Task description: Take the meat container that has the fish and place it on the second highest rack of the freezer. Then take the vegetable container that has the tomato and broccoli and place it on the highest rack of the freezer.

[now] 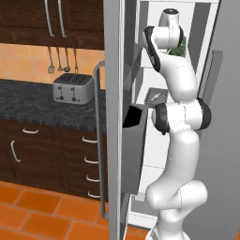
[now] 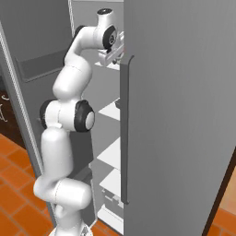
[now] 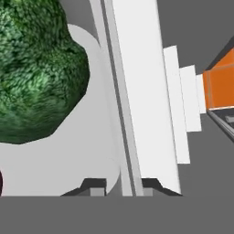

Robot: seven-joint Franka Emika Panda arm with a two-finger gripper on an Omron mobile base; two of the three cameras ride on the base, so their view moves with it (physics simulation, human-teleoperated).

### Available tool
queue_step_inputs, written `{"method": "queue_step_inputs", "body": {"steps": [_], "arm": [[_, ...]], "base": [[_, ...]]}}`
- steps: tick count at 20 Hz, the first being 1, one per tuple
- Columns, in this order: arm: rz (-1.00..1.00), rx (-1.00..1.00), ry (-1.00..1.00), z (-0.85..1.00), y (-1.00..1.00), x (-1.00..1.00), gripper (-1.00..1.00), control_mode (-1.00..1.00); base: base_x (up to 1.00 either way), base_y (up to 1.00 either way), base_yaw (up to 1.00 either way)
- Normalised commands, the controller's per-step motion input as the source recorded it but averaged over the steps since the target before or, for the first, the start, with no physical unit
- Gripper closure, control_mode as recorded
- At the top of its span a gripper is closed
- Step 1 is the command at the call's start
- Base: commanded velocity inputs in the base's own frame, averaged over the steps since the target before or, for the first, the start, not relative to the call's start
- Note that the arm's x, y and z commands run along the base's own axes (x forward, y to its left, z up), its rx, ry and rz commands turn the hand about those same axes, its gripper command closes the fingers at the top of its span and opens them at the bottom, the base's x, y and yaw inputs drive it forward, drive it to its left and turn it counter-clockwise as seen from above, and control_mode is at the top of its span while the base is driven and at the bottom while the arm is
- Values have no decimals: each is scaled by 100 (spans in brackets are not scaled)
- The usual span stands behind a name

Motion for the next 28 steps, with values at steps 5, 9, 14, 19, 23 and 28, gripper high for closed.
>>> {"method": "queue_step_inputs", "body": {"steps": [5,9,14,19,23,28], "arm": [[0,-2,-7,-53,2,-7,-100,-100],[5,-12,-43,-7,24,-50,-100,-100],[7,-12,-49,-14,24,-55,-100,-100],[6,-4,-24,-73,17,-19,-100,-100],[12,0,-9,-97,9,31,-100,-100],[9,0,-33,-20,0,-44,-100,-100]], "base": [[0,0,0],[0,0,0],[0,0,0],[0,0,0],[0,0,0],[0,0,0]]}}
